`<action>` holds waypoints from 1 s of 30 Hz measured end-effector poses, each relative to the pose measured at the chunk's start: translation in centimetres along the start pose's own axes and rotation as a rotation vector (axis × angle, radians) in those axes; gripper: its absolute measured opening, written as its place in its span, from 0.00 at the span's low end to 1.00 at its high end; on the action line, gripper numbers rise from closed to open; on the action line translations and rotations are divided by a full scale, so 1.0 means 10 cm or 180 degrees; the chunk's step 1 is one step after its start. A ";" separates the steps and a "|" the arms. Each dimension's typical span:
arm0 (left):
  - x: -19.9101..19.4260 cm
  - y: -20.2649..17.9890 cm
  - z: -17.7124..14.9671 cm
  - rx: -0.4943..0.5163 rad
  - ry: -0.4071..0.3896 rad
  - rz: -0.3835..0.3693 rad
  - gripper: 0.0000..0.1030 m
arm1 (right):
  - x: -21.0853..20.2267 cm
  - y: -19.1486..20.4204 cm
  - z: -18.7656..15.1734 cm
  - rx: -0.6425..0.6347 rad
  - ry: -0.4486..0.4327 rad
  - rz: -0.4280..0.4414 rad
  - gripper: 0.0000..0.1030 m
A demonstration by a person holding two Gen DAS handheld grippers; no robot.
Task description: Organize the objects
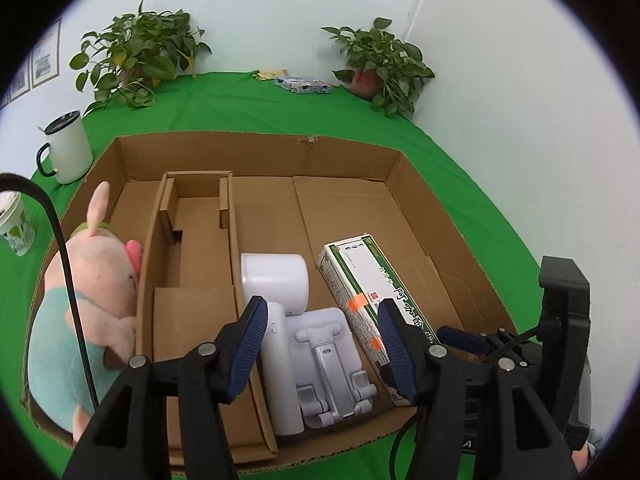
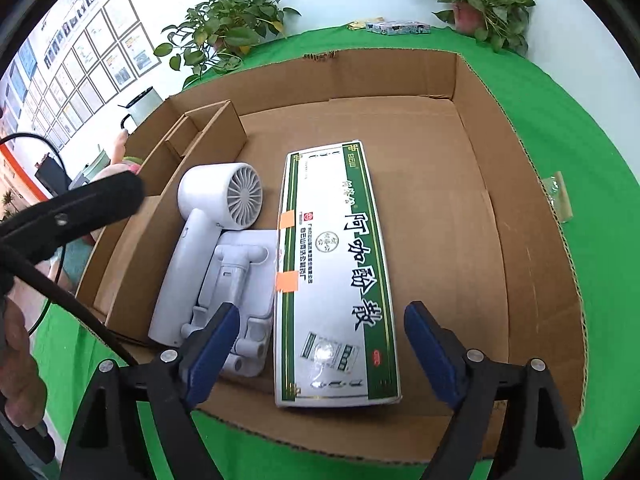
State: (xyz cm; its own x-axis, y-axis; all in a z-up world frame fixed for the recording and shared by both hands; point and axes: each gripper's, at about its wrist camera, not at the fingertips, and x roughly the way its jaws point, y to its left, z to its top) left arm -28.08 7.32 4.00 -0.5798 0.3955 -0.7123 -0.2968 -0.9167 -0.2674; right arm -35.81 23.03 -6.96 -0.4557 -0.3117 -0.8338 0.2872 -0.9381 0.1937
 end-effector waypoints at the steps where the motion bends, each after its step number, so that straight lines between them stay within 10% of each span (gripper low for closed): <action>1: -0.05 0.01 -0.02 -0.0016 -0.0015 0.0007 0.55 | -0.01 0.00 0.00 0.0007 -0.0007 -0.0005 0.82; 30: -0.56 0.41 -0.31 -0.0143 -0.0341 0.0256 0.60 | 0.04 0.10 -0.05 -0.0016 -0.0009 0.0054 0.92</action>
State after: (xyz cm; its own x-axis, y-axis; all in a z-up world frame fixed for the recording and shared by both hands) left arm -23.68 1.18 4.86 -0.6788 0.3221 -0.6599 -0.2130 -0.9464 -0.2428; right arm -35.29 22.02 -7.40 -0.4532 -0.3281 -0.8288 0.2991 -0.9319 0.2054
